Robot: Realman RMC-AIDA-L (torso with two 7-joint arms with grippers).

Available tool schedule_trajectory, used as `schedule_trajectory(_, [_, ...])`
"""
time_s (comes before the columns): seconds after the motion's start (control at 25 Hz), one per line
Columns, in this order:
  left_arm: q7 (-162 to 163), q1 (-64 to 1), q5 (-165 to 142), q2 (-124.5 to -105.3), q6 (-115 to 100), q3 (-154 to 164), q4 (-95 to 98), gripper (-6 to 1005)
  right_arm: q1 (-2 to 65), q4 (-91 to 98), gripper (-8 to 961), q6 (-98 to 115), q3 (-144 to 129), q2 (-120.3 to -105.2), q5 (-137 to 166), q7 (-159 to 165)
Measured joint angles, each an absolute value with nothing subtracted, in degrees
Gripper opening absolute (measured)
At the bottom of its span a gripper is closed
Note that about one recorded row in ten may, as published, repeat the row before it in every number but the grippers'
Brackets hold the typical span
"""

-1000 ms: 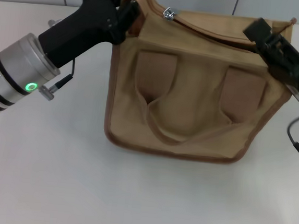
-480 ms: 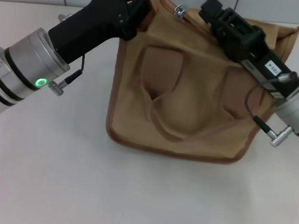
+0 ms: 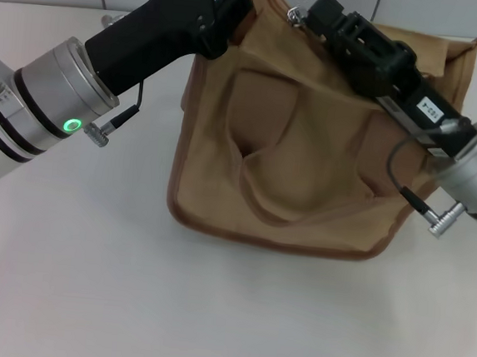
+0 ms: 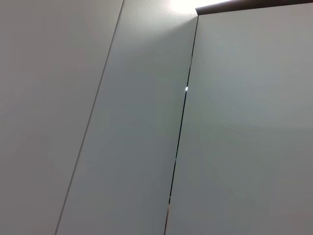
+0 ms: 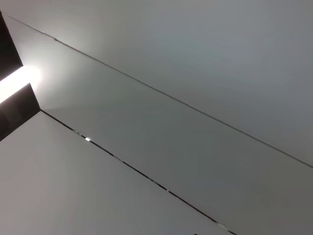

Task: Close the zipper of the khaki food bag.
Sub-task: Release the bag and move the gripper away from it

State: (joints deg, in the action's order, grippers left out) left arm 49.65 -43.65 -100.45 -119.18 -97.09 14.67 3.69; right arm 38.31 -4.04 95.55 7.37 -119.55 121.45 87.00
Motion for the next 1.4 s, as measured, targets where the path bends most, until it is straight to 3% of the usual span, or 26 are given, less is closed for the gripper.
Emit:
schedule_trajectory(0.6, [49.7, -43.4, -100.5, -119.18, -97.1, 14.7, 3.7, 62, 31.0, 2.2, 304, 112.5, 6.3, -119.28, 120.8, 42.3])
schedule_trajectory(1.4, [48.7, -45.7, -100.6, -119.18, -97.7, 14.1, 1.5, 62, 41.5, 18.9, 306, 104.4, -1.4, -118.94, 117.2, 88.6])
